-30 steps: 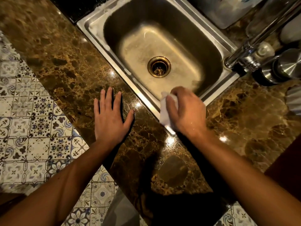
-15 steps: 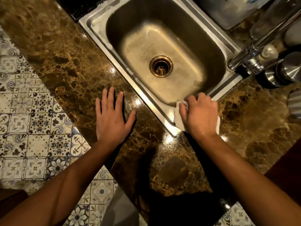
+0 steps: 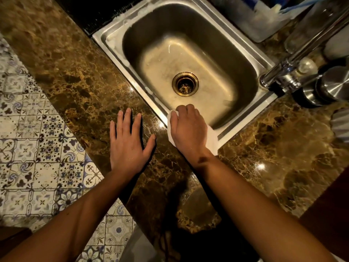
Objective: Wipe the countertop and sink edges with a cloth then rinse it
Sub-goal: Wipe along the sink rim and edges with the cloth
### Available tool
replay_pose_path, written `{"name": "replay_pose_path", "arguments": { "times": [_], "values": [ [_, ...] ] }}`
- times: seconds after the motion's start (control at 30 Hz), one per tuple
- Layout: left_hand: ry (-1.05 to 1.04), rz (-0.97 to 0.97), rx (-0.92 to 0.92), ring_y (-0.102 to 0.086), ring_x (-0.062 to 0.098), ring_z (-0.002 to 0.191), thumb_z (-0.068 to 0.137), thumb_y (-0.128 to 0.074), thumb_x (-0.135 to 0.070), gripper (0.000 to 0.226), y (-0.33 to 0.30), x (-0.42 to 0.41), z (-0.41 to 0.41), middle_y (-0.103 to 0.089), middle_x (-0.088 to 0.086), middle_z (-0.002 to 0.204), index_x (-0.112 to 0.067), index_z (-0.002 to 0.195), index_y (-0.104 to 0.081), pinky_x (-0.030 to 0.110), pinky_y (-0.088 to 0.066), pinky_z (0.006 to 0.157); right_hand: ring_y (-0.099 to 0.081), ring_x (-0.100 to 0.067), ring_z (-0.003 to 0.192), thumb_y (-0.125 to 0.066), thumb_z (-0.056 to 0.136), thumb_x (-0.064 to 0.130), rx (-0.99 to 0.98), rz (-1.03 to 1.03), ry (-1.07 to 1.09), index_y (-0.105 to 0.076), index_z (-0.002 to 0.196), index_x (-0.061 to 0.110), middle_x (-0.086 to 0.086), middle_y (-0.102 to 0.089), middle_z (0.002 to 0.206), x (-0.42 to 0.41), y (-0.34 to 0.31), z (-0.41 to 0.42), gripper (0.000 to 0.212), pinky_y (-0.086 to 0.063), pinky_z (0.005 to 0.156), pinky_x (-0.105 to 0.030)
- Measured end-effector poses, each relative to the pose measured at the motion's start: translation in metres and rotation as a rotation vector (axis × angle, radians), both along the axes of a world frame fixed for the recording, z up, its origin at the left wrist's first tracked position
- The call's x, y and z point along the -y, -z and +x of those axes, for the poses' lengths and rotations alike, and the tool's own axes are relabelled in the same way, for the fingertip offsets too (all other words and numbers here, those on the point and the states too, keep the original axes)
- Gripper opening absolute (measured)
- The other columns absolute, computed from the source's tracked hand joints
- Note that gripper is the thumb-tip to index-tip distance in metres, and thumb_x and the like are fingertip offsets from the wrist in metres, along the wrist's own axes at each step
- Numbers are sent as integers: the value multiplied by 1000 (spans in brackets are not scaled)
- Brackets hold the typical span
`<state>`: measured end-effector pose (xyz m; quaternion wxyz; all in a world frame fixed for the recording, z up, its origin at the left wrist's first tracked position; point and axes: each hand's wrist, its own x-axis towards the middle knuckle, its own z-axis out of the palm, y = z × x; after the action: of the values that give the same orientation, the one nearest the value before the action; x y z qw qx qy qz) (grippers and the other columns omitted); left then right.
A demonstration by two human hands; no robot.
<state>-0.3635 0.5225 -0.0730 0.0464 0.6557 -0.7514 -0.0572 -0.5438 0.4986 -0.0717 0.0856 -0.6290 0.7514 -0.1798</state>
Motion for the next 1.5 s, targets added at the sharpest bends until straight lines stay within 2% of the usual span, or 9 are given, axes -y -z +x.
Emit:
{"name": "replay_pose_path", "arguments": {
  "times": [0.1,0.23,0.47,0.57,0.8,0.93,1.13,1.3,1.5],
  "values": [
    [-2,2,-3,-7,27,162,101,-34,-63,76,-1,0,0,-17,12,173,-16,160,-33,53,-9,130,-65,-27,89,-43,104,35,71,3,-19,-68,113,13,-8,-68,102,8,-1,7,35,-48,71,-35],
    [-7,-3,-15,-7,26,162,100,-35,-63,75,-2,-1,-2,-18,10,173,-17,160,-34,51,-8,130,-63,-26,118,-37,108,35,122,94,-103,-58,140,16,-6,-66,133,7,-7,2,43,-51,93,-37],
    [-17,-3,-22,-11,27,161,98,-34,-65,78,-8,-3,-2,-21,12,172,-16,159,-36,53,-13,129,-43,-28,144,-33,107,49,105,255,-204,-34,159,18,-10,-42,161,-39,-20,-23,60,-31,119,-45],
    [-20,10,-13,-12,28,161,98,-31,-66,79,-11,-3,-3,-22,12,171,-15,159,-38,53,-15,129,-35,-27,150,-26,106,57,-25,302,-200,-28,161,20,-11,-40,161,-60,-22,-38,66,-21,126,-50],
    [1,29,-27,-9,29,161,96,-25,-67,82,-13,-5,-3,-21,14,171,-15,159,-36,53,-11,130,-37,-37,149,-25,106,52,-187,297,55,-55,145,6,-20,-49,154,-97,-31,-40,67,-14,124,-52],
    [23,23,-53,-10,33,160,97,-26,-65,82,-13,-6,1,-22,17,170,-13,159,-35,55,-11,129,-16,-30,158,-26,110,44,-35,351,41,-35,158,7,-15,-26,168,-90,-34,-13,61,-4,131,-42],
    [76,31,-126,-13,34,160,95,-36,-59,77,-11,-7,10,-26,15,169,-12,157,-41,55,-8,129,-28,-26,153,-37,109,41,80,224,158,-36,158,17,-8,-39,162,-89,-29,5,54,-15,129,-44],
    [162,-20,-156,-14,34,160,98,-37,-51,68,-13,-8,10,-23,17,170,-9,151,-46,56,-14,128,-50,-24,119,-53,102,36,99,73,345,-65,120,14,-5,-58,121,-92,-27,12,31,-40,110,-42],
    [172,-13,-144,-22,34,157,101,-51,-42,61,-11,-9,10,-32,21,165,-6,150,-46,57,-19,127,-50,-22,105,-58,100,45,-30,-62,425,-77,105,25,0,-57,104,-90,-41,12,28,-35,91,-36]
  ]
}}
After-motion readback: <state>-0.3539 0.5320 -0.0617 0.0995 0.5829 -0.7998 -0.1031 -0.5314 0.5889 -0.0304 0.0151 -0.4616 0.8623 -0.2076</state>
